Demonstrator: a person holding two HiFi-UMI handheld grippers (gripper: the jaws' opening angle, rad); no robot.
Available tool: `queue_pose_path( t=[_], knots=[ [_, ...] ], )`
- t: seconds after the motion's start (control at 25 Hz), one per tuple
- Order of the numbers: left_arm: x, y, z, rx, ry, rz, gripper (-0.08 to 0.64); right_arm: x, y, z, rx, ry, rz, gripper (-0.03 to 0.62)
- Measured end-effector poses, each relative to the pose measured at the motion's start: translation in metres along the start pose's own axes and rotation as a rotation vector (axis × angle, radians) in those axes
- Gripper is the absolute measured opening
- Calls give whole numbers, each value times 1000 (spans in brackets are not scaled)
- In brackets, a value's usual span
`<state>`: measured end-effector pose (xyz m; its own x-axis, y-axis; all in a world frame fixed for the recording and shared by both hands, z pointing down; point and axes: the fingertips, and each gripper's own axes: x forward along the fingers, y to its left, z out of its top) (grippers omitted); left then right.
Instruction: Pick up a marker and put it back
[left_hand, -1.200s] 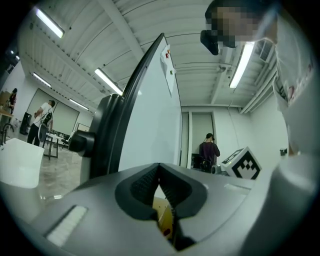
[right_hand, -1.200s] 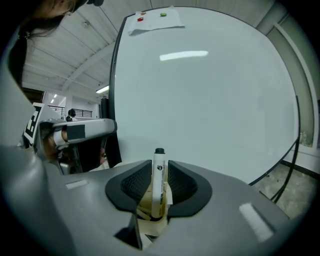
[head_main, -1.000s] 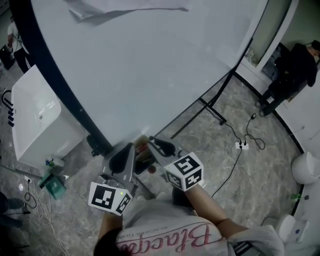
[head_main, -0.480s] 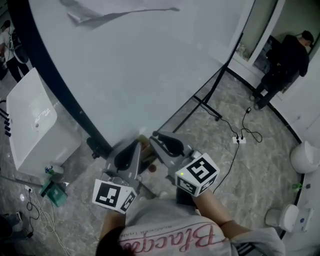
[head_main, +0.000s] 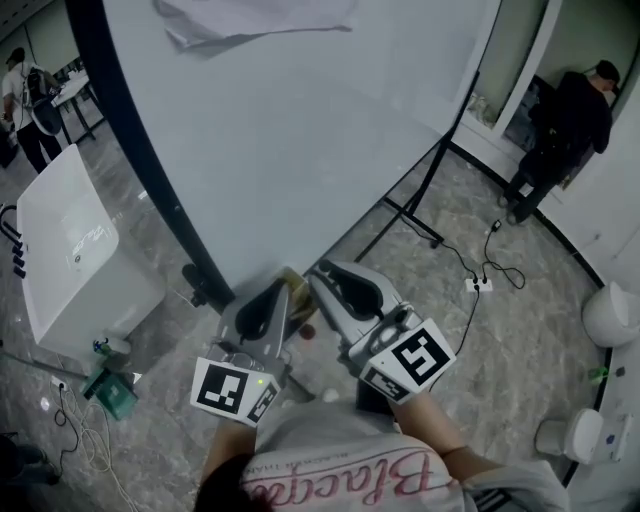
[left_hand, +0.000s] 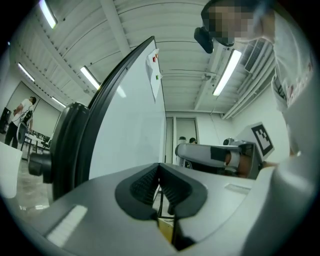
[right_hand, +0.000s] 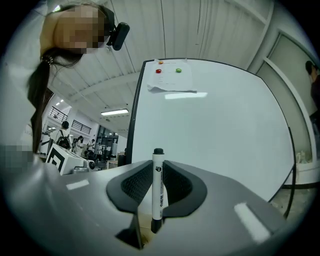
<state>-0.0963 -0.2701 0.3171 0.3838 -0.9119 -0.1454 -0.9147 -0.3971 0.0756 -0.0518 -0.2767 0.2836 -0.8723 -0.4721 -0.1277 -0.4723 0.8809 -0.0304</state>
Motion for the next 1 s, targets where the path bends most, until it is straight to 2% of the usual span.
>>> queue_pose_path(
  t=[0.24,0.36,0.68,0.8,1.0],
  knots=[
    [-3,2,7,27,-17,30,-2,-1,2,-2,-5,4,-6,63],
    [-3,1,7,-11,-33,14,-2,-2,1,-5,-5,9,-10,63],
    [0,-2,3,-1,-20,-8,-2,5,-6,-29,8,64,-17,63],
    [0,-1,1,0,-16,-4,-1,9,-10,-54,48,126,-23,63],
    [-2,2,-3,4,-5,5,-1,14,-21,-99,173,247,-78,64]
  ],
)
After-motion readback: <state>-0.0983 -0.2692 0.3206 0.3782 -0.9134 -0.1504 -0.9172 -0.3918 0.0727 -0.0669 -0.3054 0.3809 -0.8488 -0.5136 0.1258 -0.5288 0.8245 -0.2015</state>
